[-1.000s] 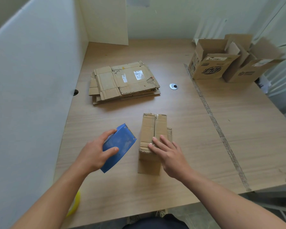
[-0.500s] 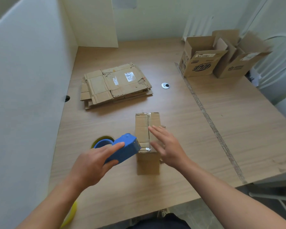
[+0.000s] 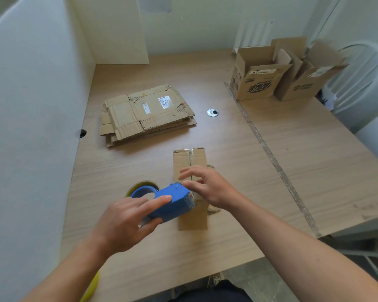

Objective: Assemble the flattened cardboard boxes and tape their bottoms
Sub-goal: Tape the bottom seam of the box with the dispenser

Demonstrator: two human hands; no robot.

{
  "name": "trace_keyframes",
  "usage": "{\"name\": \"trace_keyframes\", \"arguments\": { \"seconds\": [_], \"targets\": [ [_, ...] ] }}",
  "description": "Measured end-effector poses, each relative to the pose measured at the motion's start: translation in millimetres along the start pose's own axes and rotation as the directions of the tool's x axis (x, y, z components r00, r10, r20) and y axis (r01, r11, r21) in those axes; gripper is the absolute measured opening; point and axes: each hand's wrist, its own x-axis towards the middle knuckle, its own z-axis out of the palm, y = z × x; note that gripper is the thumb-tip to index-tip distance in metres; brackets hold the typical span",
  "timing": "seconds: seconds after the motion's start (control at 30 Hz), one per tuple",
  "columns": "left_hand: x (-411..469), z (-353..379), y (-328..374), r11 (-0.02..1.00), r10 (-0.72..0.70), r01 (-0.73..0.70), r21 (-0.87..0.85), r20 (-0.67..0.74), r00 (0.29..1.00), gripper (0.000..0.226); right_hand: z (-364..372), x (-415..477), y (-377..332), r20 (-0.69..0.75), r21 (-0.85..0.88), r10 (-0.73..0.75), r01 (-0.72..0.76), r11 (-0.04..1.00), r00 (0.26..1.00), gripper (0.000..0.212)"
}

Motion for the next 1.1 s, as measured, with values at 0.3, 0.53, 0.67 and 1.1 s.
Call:
{"name": "trace_keyframes", "arguments": {
  "seconds": [0.3,0.53,0.67,1.1],
  "targets": [
    [13.8,-17.0,0.5,0.932,-0.256,0.314,-0.183,0.284,0.924,0.059,1.2,-11.5,7.4,-0.066,0.036,0.101,-0.099,0.994,0.993,0.020],
    [24.8,-46.7,-25.1,0.748,-0.338,0.608,-0.266,0.636,0.694,0.059,-24.6,-53.5,44.6,-0.238,0.252,0.317,-0.257,0.933,0.918,0.024],
    [45.3,-45.3,-29.5,0.724,-0.351,0.659,-0.202,0.715,0.605,0.055,-11.2,-56.8,56.8,-0.184,0.385,0.465,-0.372,0.845,0.866,0.020],
    [94.8,-30.4,-35.9,0.753,-0.411,0.658,0.005,0.785,0.464,0.046,3.5,-46.1,69.9,-0.254,0.307,0.561,-0.484,0.819,0.788,0.027]
  ]
}}
